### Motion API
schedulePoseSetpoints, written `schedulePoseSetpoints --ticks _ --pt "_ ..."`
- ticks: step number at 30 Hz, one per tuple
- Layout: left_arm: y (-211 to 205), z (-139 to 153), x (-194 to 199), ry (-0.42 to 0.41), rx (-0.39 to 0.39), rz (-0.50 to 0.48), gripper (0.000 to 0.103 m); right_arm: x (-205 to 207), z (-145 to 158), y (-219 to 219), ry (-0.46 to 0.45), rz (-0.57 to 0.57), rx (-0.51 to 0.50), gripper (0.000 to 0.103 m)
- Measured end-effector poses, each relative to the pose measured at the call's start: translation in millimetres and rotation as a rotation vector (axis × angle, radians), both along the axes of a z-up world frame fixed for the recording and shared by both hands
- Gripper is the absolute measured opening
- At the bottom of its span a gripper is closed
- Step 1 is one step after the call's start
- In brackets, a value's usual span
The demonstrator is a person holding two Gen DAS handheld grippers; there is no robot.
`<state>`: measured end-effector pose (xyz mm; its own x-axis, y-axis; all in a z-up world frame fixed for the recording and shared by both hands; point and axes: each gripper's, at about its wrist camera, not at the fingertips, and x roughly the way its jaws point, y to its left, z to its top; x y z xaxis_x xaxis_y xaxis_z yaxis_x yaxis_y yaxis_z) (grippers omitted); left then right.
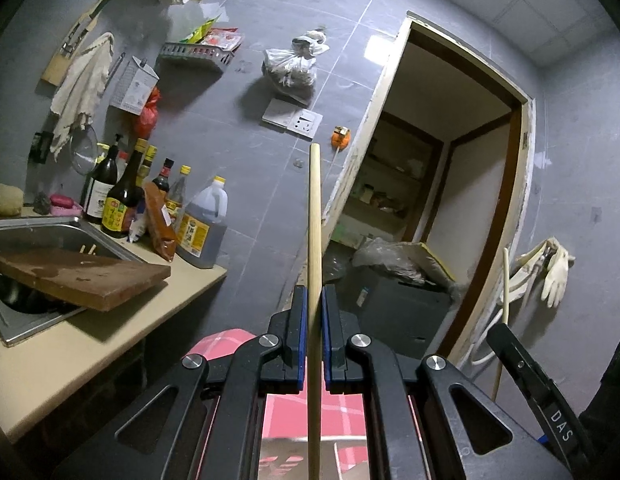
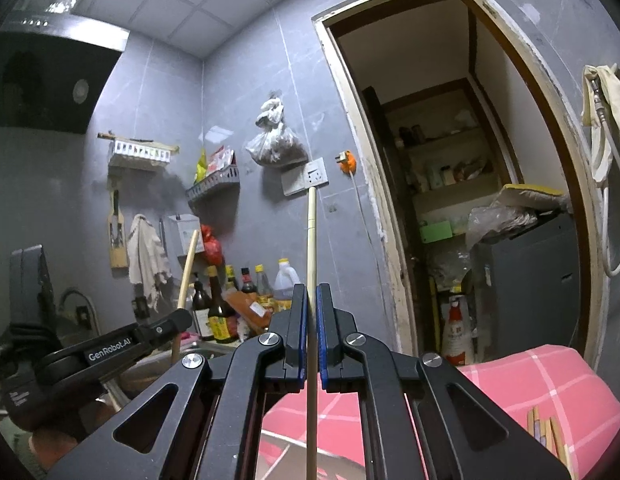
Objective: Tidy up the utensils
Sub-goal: 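Lift both held chopsticks upright with the left and right grippers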
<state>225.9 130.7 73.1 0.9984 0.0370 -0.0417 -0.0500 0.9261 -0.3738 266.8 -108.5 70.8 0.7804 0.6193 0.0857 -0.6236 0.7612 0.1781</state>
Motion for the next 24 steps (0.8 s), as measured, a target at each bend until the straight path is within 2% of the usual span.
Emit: schedulePoseSetpoints --ticks 9,15,24 --pt "-22 -20 -4 0.026 0.102 -0.005 0.005 -7 -14 6 -0.025 0.005 -0.055 0.003" --pt "-26 -30 -5 0.045 0.115 -0.026 0.005 -8 -24 7 0.001 0.012 -0.090 0.004" --pt "-28 -31 -7 0.040 0.121 -0.031 0.005 -12 -28 9 -0.014 0.017 -0.115 0.004"
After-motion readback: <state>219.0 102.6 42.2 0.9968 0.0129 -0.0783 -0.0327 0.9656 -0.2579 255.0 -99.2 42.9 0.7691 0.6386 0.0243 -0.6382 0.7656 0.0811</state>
